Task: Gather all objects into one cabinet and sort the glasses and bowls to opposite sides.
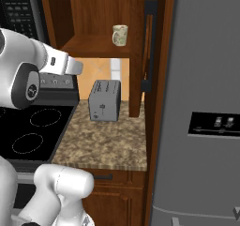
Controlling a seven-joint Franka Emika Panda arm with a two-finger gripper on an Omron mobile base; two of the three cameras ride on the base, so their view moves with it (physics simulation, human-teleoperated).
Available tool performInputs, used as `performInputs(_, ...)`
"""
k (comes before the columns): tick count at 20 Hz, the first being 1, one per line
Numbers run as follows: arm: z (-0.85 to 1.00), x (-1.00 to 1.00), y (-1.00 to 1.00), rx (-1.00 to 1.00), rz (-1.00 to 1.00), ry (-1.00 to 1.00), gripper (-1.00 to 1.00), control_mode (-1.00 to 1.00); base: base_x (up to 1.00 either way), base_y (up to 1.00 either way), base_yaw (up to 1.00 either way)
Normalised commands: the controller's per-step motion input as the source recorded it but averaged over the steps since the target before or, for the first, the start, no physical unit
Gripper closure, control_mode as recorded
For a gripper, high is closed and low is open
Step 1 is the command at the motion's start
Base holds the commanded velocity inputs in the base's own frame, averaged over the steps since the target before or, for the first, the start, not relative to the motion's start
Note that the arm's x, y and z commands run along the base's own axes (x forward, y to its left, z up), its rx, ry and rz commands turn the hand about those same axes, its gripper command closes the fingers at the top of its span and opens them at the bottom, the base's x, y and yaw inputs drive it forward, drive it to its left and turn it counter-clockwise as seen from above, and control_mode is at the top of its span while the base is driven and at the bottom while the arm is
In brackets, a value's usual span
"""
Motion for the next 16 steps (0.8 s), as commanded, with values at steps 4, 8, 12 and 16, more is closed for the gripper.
performInputs(4,0.22,0.07,-0.11,-0.05,0.00,0.00,-1.00,-1.00,0.00,0.00,0.00)
performInputs(8,0.00,0.11,-0.10,-0.08,0.06,-0.09,-1.00,-1.00,0.00,0.00,0.00)
performInputs(12,0.00,0.21,-0.03,-0.08,0.02,-0.12,-1.00,-1.00,0.00,0.00,0.00)
performInputs(16,0.00,0.58,0.00,-0.03,0.00,-0.03,-1.00,-1.00,0.00,0.00,0.00)
